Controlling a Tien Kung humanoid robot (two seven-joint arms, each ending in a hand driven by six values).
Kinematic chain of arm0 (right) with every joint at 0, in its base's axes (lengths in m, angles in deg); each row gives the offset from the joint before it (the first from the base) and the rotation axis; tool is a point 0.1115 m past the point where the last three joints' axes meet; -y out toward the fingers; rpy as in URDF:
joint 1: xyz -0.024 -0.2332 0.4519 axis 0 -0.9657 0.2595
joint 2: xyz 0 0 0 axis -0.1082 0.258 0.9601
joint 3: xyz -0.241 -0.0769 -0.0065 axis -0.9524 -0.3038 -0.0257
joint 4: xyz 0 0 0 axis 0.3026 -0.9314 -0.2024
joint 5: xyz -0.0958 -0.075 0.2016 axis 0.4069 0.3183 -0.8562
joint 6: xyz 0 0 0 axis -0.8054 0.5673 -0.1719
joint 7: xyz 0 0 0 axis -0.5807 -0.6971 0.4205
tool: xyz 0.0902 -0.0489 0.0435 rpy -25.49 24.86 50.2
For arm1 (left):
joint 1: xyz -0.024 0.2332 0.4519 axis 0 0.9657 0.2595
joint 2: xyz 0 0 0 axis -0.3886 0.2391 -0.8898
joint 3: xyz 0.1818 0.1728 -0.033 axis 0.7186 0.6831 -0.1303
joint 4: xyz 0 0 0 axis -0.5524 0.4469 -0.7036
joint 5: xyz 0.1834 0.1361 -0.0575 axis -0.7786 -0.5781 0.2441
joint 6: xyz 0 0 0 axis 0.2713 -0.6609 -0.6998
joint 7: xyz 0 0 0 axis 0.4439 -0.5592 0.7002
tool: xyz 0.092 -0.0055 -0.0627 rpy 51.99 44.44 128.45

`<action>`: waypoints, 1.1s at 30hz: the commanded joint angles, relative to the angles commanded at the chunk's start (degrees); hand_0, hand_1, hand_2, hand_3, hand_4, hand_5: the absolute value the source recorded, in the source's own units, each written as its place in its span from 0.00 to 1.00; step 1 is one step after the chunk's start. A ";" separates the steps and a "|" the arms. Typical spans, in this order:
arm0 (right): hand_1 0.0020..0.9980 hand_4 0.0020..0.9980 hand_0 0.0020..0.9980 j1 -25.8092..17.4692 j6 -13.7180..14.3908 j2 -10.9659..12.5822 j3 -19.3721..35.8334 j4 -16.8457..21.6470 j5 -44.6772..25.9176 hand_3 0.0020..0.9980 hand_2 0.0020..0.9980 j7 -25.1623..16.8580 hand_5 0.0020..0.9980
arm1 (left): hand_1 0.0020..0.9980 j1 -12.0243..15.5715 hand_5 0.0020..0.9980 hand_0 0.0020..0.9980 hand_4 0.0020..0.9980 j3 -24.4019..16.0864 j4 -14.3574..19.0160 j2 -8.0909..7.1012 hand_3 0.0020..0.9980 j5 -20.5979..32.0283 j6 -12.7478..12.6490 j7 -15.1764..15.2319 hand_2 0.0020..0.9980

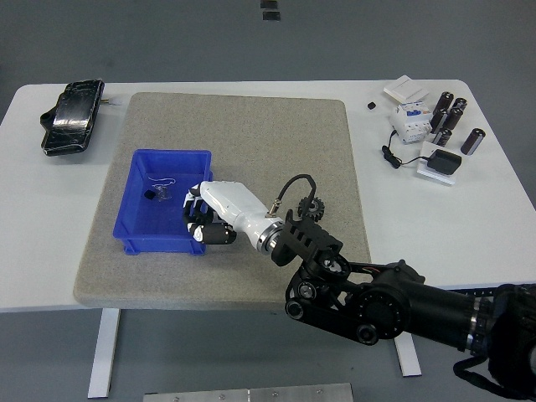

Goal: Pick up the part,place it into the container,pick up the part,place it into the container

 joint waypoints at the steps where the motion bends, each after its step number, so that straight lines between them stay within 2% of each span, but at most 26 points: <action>1: 0.36 0.24 0.35 0.03 0.13 0.00 -0.24 0.03 -0.04 0.41 0.38 -0.06 0.00 | 0.65 0.00 0.64 0.68 0.72 -0.03 0.00 -0.01 0.64 -0.02 0.00 0.00 0.63; 20: 0.37 0.25 0.36 0.85 3.32 0.00 -0.39 0.40 -0.19 0.41 0.38 -1.83 0.00 | 0.65 -0.10 0.64 0.68 0.72 0.08 0.00 -0.08 0.63 -0.16 0.07 -0.06 0.63; 33: 0.40 0.29 0.40 1.98 3.88 0.00 -1.48 -1.00 -1.95 0.42 0.41 -3.65 0.00 | 0.65 -0.26 0.64 0.68 0.71 -0.12 0.00 -0.05 0.63 -0.64 0.14 -0.23 0.63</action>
